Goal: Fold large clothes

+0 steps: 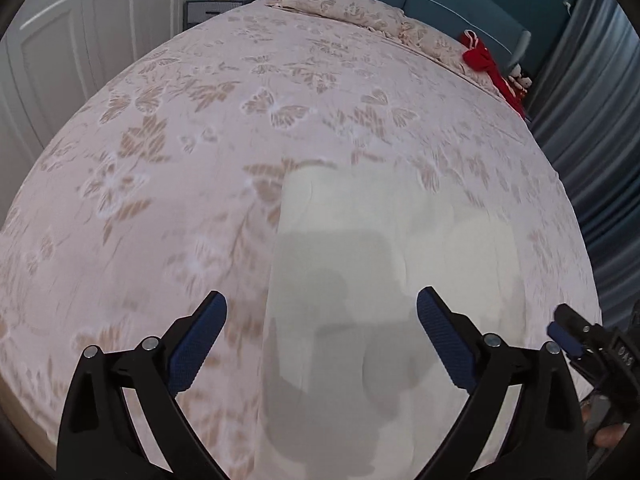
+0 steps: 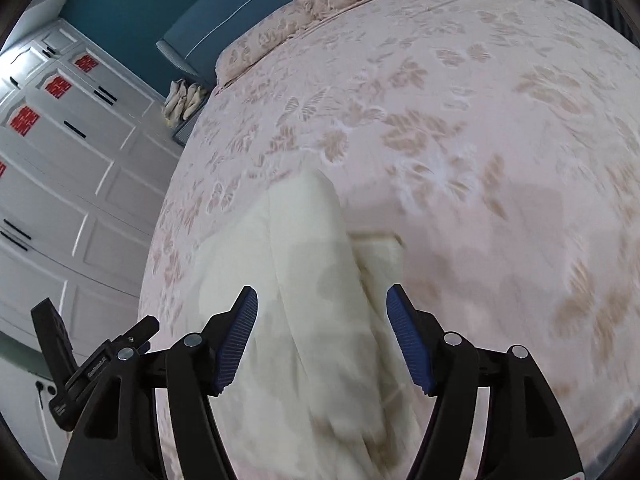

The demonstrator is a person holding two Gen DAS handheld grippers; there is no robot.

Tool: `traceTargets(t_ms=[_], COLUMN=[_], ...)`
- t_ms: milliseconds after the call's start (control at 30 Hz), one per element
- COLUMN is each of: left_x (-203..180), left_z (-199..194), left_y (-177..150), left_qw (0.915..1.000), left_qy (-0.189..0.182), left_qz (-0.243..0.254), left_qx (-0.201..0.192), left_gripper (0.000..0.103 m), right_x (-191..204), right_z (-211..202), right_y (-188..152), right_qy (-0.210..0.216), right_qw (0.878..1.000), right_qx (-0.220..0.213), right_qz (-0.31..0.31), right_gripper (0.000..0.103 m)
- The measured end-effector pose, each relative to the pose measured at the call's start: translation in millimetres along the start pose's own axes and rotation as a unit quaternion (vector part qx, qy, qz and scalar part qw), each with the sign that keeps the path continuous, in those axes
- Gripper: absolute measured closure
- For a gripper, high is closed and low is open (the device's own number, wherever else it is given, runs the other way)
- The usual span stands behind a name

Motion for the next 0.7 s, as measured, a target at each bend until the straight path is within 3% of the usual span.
traceTargets(t_ms=[100,167,200,233,300,367,433,700], left_x=[-2.1,-4.0,-6.2,-7.2,-12.3,-15.8,-21.6,-18.2], left_z=[20.5,31.8,36.9,39.8,44.3,54.5,73.7,99.1], left_y=[17.8,21.4,22.2,22.0,19.4,14.3,2.0,-18.6], left_qw=[1.0,0.9999,0.9998,0.9998,0.9999,0.9998,0.9992,0.9996], left_qy=[-0.001,-0.003,-0.006,-0.006,-0.009,0.0,0.01,0.011], left_qz=[0.001,-0.001,-0.001,0.0,0.005,0.014,0.026,0.001], left_qx=[0.006,0.014,0.016,0.016,0.009,0.014,0.031,0.028], left_gripper=[0.009,0.01,0.01,0.01,0.01,0.01,0.01,0.007], right_x=[9.4,8.3,10.4,12.5,18.3,6.6,-17.1,-47.9], right_z=[43.1,75.3,80.0,76.4,52.0,49.7,69.5,103.4], right_y=[10.8,8.8,6.6,6.8,8.8,6.6,2.9,-6.6], right_qy=[-0.011,-0.016,-0.008,0.004,0.031,0.008,-0.021,-0.037], right_qw=[1.0,0.998,0.998,0.998,0.999,1.0,1.0,0.999], right_qx=[0.026,0.057,0.063,0.057,0.009,-0.011,0.002,0.018], right_qz=[0.012,0.017,0.015,0.014,-0.008,-0.013,0.001,0.01], right_gripper=[0.038,0.068,0.089,0.093,0.094,0.094,0.094,0.086])
Point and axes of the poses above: each gripper's, at about its wrist camera, not at the fingertips, and z roughly the way its jaws point, x to its left, y to its top, the point moved 9 cm from there along z, roughly the way its jaws point, and after that the axes turned 15 degrees about z, right-handed, at the moved point
